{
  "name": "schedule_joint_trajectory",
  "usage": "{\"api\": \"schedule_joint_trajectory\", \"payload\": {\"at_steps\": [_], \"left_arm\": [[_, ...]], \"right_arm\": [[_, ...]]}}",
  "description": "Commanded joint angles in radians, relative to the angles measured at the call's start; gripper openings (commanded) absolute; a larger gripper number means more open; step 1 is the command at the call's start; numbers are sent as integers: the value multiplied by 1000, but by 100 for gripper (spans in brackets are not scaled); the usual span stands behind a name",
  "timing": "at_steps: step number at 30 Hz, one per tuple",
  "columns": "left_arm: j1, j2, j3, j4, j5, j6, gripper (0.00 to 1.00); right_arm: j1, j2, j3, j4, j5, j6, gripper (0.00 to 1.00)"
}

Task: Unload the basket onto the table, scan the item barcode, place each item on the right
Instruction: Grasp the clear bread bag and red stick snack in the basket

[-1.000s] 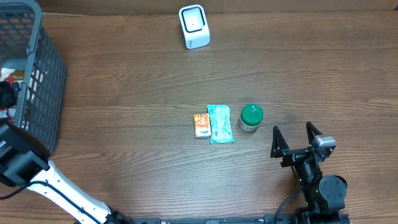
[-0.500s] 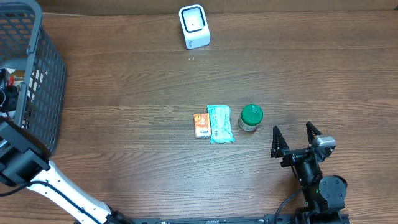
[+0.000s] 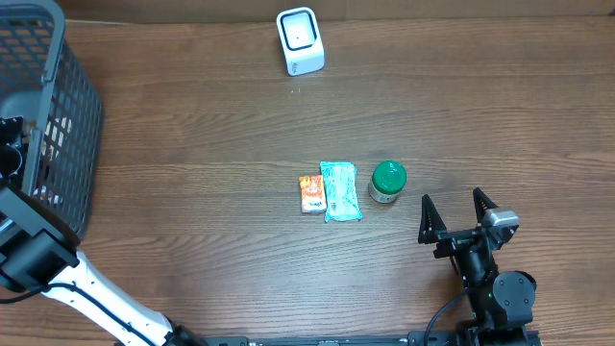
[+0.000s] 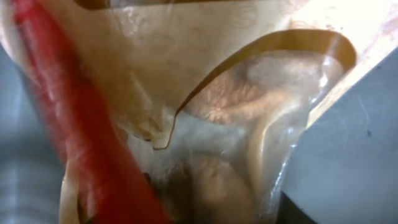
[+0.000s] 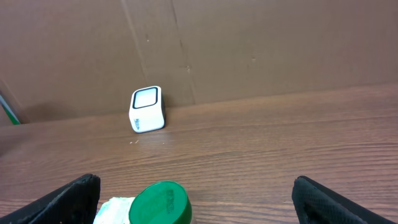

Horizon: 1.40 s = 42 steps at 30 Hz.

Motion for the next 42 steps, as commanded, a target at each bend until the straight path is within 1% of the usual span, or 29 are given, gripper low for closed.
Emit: {"api": "schedule_joint_trajectory", "payload": {"at_steps": [1,3,4,6,11,17,23,26,29,32,37,42], "left_arm": [[-7,44,-48,-15,-16,10,22],[-7,43,-47,-15,-16,10,9],[-7,43,-42,-15,-16,10,4],[-7,42,-29,-17,-15,-7,4],[-7,39,48,-43,-15,-121,4],[-7,27,222,-130,-4,-288,4],[-8,-35,385,-214,76,-401,4],[-10,-105,420,-223,121,-448,4],[-20,-198,424,-217,201,-492,4],[-40,-285,423,-215,251,-541,4],[-112,-438,423,-225,249,-609,4],[-225,-594,423,-262,247,-677,4]], "right_arm": [[-3,-9,-11,3,10,3,100],[-3,-9,-11,3,10,3,100],[-3,-9,-11,3,10,3,100],[-3,-9,-11,3,10,3,100],[-3,-9,-11,3,10,3,100],[-3,-9,-11,3,10,3,100],[-3,-9,-11,3,10,3,100],[-3,-9,-11,3,10,3,100],[-3,-9,-11,3,10,3,100],[-3,-9,-11,3,10,3,100],[-3,-9,-11,3,10,3,100],[-3,-9,-11,3,10,3,100]]}}
